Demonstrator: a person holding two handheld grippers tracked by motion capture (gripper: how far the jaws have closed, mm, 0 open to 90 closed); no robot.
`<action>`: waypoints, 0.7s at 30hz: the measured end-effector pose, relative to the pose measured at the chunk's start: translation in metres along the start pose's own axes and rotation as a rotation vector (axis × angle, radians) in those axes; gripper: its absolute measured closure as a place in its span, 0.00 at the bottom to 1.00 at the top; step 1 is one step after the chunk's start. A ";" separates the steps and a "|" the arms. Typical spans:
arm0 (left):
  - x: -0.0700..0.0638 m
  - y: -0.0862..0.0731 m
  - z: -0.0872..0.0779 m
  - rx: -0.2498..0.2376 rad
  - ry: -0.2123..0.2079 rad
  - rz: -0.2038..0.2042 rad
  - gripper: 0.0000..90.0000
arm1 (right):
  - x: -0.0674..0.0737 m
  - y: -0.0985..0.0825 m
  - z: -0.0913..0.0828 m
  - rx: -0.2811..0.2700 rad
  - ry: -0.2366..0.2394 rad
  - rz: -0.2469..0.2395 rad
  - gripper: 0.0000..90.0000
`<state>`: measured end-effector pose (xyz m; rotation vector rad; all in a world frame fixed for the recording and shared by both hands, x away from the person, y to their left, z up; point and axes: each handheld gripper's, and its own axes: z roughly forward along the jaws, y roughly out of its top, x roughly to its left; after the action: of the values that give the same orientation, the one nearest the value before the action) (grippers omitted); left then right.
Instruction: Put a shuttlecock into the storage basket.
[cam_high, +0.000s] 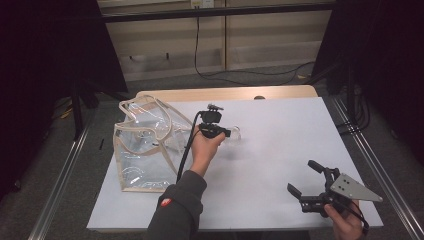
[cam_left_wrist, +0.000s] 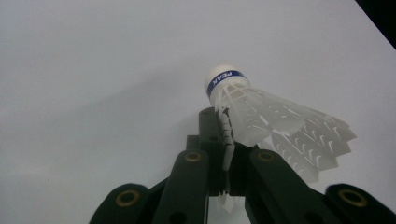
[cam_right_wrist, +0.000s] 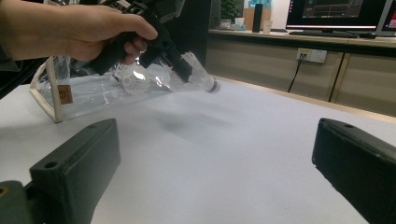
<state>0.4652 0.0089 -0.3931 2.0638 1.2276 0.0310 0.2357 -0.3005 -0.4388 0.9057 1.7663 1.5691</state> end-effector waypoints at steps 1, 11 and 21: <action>0.000 0.000 -0.002 0.001 -0.001 0.005 0.99 | 0.000 0.001 0.000 -0.002 -0.001 0.001 0.01; 0.000 0.003 -0.015 0.021 -0.018 0.010 0.99 | 0.000 0.000 0.001 -0.001 0.003 -0.003 0.01; 0.000 0.007 -0.026 0.043 -0.041 0.016 0.99 | 0.001 0.001 0.001 -0.002 0.002 -0.004 0.01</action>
<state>0.4608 0.0213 -0.3698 2.1012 1.1961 -0.0306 0.2363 -0.2994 -0.4384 0.9001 1.7667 1.5689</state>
